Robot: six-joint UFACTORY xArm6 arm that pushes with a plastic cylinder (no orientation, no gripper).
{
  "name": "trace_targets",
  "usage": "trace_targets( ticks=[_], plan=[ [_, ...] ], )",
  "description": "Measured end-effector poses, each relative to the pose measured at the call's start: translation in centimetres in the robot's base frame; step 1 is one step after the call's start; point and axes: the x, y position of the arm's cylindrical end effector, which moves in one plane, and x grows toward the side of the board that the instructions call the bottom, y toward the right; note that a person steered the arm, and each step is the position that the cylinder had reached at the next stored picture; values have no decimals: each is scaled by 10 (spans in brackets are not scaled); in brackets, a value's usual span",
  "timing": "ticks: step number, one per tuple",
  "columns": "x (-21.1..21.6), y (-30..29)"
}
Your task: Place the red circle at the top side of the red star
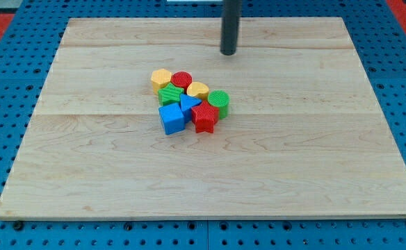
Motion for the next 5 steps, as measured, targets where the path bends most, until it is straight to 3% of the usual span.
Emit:
trace_targets(
  ticks=[1, 2, 3, 5],
  plan=[
    [0, -68],
    [47, -85],
    [95, -76],
    [112, -53]
  ],
)
